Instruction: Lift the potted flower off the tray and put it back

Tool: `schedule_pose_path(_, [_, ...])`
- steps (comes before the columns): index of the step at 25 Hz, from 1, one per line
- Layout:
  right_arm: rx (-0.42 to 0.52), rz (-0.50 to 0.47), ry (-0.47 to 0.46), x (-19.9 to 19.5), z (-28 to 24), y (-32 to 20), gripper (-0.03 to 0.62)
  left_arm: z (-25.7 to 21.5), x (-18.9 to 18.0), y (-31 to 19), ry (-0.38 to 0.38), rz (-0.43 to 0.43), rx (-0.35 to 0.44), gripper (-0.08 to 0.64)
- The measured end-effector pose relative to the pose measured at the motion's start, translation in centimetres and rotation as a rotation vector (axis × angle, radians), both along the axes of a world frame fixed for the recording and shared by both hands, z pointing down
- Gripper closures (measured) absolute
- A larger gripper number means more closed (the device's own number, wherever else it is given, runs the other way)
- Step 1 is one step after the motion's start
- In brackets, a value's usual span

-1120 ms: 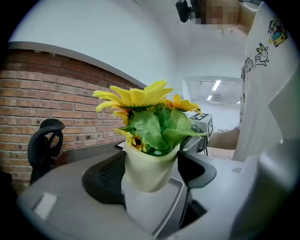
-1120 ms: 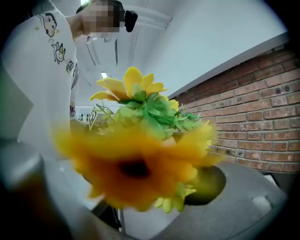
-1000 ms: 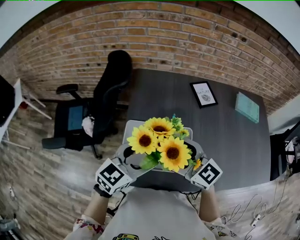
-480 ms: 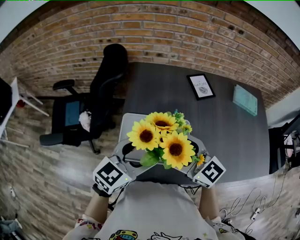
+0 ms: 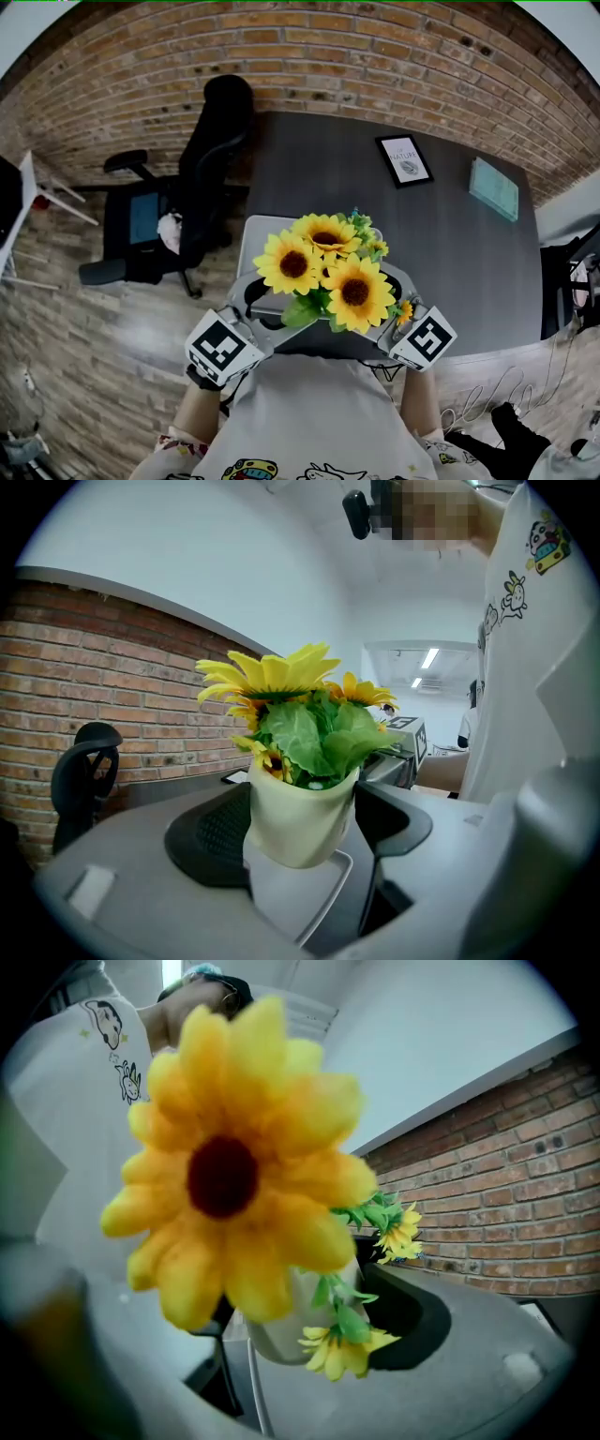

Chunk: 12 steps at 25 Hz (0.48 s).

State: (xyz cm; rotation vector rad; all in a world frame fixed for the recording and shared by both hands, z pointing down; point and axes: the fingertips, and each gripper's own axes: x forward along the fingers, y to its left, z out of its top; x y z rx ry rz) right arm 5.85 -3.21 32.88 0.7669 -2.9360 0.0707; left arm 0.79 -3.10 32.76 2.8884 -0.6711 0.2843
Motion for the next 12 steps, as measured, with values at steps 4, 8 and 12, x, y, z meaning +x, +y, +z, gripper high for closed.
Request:
schedule_pose_path(4, [0.0,-0.001,0.0,0.0,0.21,0.0,0.183,0.08,0.06,0.0,-0.008,0.01,0.024,0.195])
schedule_pose_path(8, [-0.005,0.003,0.007,-0.1,0.17,-0.25,0.183,0.07,-0.06,-0.24,-0.007,0.011,0.017,0.195])
schedule_pose_path(12, [0.001,-0.002,-0.005,-0.2,-0.07,-0.18,0.183,0.02,-0.05,-0.18,-0.008,0.008,0.018,0.195])
